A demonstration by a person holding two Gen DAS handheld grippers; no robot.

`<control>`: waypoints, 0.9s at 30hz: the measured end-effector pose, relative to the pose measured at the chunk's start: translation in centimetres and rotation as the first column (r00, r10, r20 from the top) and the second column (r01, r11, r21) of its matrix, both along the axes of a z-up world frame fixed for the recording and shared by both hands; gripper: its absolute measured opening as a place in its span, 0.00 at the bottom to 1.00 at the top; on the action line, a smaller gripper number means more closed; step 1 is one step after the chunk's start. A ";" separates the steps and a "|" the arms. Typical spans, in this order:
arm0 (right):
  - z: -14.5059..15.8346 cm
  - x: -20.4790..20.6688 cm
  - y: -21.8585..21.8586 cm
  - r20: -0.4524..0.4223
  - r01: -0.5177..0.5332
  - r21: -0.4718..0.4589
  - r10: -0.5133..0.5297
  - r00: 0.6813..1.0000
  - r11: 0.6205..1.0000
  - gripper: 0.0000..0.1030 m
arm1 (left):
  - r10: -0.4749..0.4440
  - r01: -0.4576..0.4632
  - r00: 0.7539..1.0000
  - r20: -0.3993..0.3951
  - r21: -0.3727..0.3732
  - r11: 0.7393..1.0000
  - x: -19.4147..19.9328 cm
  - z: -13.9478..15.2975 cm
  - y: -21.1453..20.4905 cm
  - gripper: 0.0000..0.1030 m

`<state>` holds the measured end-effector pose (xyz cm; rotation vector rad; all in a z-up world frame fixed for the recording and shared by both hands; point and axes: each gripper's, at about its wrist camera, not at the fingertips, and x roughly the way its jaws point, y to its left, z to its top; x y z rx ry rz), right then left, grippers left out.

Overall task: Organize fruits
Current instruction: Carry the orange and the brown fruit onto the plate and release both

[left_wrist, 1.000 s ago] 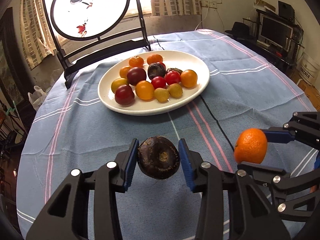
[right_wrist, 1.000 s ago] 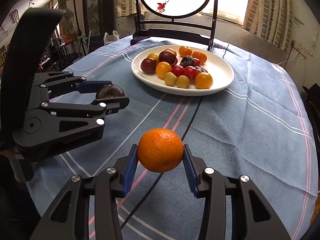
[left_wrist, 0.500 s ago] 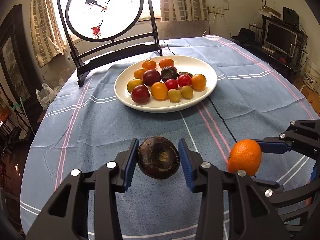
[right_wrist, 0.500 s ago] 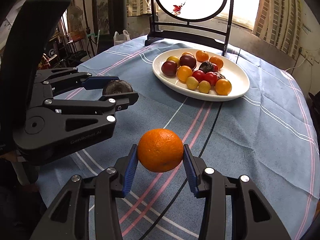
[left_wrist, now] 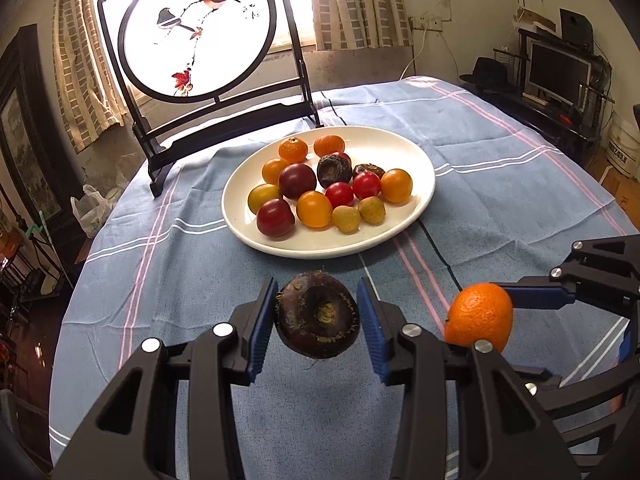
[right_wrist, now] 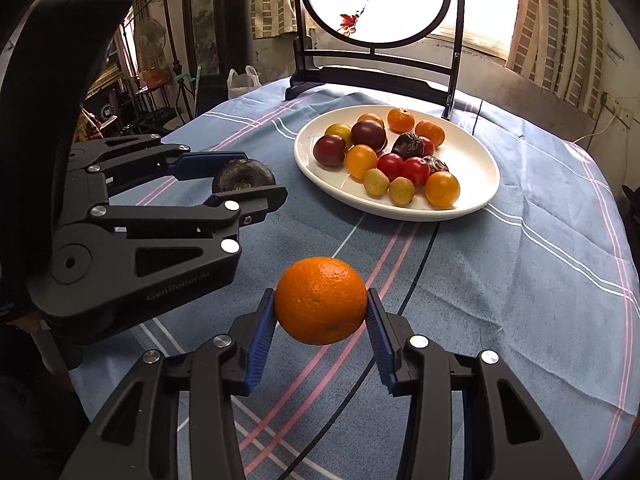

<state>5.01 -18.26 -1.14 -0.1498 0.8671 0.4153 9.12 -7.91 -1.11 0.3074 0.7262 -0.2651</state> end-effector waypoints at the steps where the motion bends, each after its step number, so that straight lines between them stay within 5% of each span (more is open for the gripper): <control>1: 0.1 0.3 -0.1 0.004 0.001 0.000 -0.001 1.000 1.000 0.43 | 0.000 0.000 1.000 0.002 0.003 1.000 0.3 0.1 -0.1 0.39; 14: 4.6 9.4 -2.3 0.110 0.081 0.043 -0.085 0.990 0.996 0.44 | 0.068 -0.065 0.996 0.057 -0.052 0.997 9.5 3.9 -0.4 0.39; 25: 2.2 21.0 -3.9 -0.008 0.245 0.126 -0.246 0.969 0.961 0.45 | 0.126 -0.131 0.988 0.089 0.045 0.990 16.1 1.9 -1.9 0.40; 27: 1.7 21.9 -3.9 -0.036 0.251 0.121 -0.248 0.968 0.960 0.46 | 0.130 -0.135 0.988 0.088 0.044 0.990 16.2 1.6 -1.8 0.56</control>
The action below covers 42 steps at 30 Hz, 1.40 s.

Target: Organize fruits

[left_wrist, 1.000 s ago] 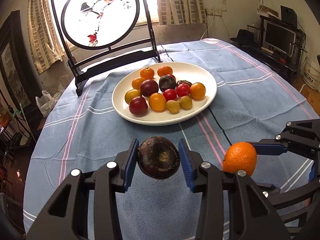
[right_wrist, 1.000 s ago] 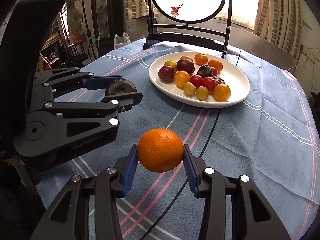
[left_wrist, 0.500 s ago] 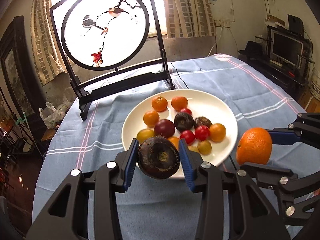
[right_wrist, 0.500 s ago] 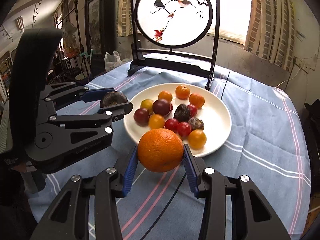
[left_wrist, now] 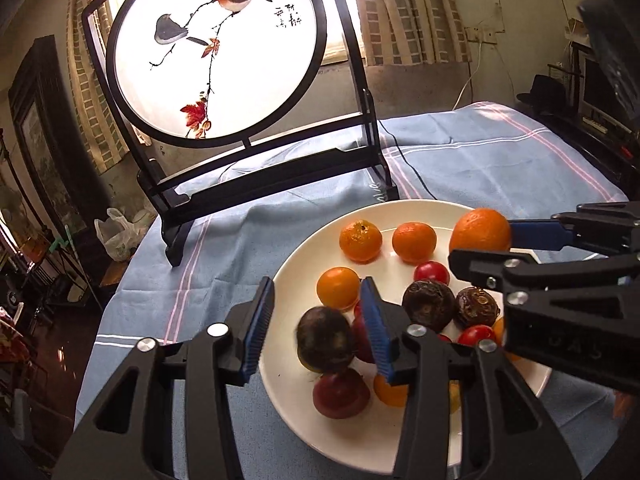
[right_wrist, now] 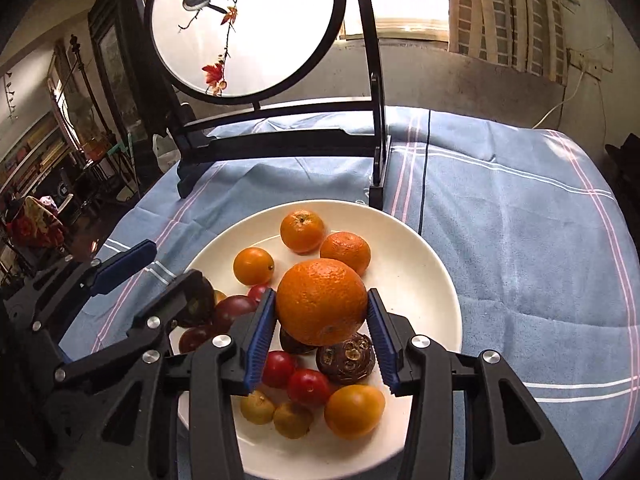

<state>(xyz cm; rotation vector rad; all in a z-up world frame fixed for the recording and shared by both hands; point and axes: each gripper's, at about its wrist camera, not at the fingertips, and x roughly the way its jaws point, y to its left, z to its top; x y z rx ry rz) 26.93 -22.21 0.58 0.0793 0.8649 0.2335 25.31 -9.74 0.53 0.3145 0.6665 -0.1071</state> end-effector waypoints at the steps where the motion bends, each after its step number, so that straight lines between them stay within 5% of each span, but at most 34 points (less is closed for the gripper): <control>1: 0.2 0.1 -0.2 0.009 0.013 0.004 -0.013 1.000 1.000 0.52 | 0.010 -0.010 1.000 0.011 -0.004 1.000 -0.1 0.0 0.2 0.67; 6: 3.3 -2.6 -1.1 0.108 0.020 0.054 -0.026 0.994 0.998 0.62 | 0.027 -0.026 1.000 0.000 -0.063 0.998 -1.0 0.7 1.7 0.70; 9: 4.5 -5.9 -1.5 0.169 0.021 0.069 -0.032 0.985 0.997 0.74 | 0.034 -0.031 0.999 0.029 -0.109 0.994 -2.9 1.6 2.9 0.81; 13: 4.0 -10.6 -0.4 0.246 0.026 -0.037 -0.016 0.969 0.999 0.78 | 0.037 -0.022 0.994 0.106 -0.138 0.990 -6.2 3.0 3.7 0.95; 17: 3.7 -14.2 1.0 0.328 0.060 -0.124 -0.016 0.945 0.990 0.81 | 0.035 -0.010 0.986 0.161 -0.154 0.988 -8.8 3.8 4.1 0.95; 22: 4.0 -16.3 1.8 0.401 0.113 -0.120 -0.056 0.914 0.986 0.86 | 0.032 -0.002 0.981 0.189 -0.158 0.987 -10.1 3.6 4.3 0.95; 34: 2.3 -15.5 0.7 0.367 0.135 -0.083 -0.096 0.925 0.987 0.86 | -0.010 0.034 0.993 0.114 -0.214 0.976 -9.4 1.7 4.8 0.95; 42: 1.6 -15.3 1.4 0.374 0.146 -0.126 -0.090 0.923 0.981 0.86 | 0.027 -0.009 0.994 0.103 -0.165 0.986 -9.0 0.6 4.5 0.95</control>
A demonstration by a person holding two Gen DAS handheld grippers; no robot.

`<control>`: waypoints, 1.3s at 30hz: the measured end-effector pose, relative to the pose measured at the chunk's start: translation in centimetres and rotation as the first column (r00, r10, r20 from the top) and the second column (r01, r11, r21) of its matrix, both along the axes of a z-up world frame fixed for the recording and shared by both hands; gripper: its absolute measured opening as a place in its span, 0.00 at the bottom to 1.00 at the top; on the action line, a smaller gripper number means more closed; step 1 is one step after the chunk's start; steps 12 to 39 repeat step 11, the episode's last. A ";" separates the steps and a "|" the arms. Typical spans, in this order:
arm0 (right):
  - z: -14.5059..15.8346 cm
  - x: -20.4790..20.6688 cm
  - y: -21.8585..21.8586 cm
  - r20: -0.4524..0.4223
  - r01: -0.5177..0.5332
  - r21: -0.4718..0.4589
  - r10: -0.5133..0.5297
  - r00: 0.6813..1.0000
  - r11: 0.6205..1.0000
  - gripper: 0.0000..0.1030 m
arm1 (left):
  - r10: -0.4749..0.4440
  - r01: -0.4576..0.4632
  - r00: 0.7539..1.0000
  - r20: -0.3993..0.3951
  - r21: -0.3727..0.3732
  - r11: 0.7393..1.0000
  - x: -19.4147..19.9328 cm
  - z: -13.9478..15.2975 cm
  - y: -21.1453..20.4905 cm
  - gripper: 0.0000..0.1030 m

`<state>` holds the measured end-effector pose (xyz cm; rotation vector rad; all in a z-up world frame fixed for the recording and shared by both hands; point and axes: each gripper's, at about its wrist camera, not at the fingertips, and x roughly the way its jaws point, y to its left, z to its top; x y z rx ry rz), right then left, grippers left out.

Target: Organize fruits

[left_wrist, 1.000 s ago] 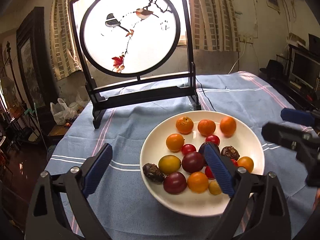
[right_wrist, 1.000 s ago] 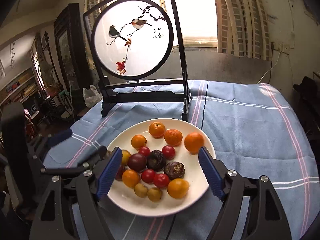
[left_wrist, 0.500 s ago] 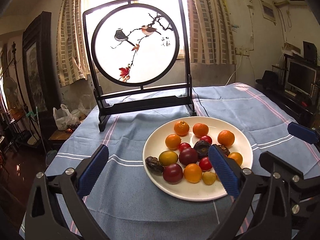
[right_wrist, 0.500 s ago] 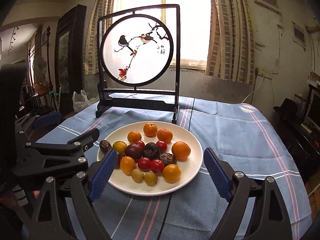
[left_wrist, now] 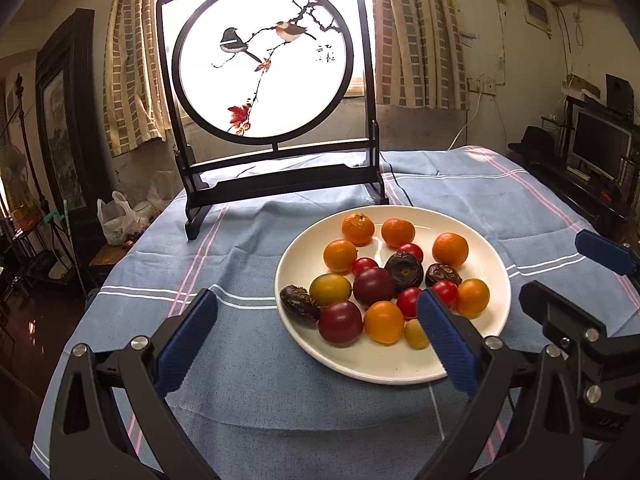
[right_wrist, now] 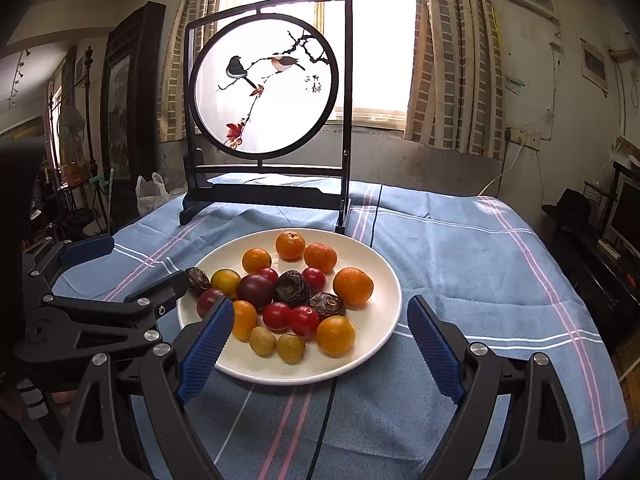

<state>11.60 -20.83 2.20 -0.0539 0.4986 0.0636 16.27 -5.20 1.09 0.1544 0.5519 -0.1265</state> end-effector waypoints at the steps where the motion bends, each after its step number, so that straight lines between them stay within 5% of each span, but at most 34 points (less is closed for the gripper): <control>1: 0.0 -0.1 0.1 0.007 0.002 -0.007 -0.002 1.000 1.000 0.86 | 0.003 -0.003 1.000 0.002 -0.003 1.000 0.0 0.0 0.1 0.95; 8: -0.1 -0.1 -0.4 0.012 0.029 0.004 -0.029 0.999 1.000 0.92 | 0.091 -0.091 0.995 0.036 -0.017 0.996 0.2 0.1 1.0 0.95; 39: -0.4 0.1 -0.4 -0.001 0.030 0.009 -0.030 1.000 1.000 0.92 | 0.083 -0.082 0.996 0.019 -0.039 0.996 0.4 0.1 1.4 0.95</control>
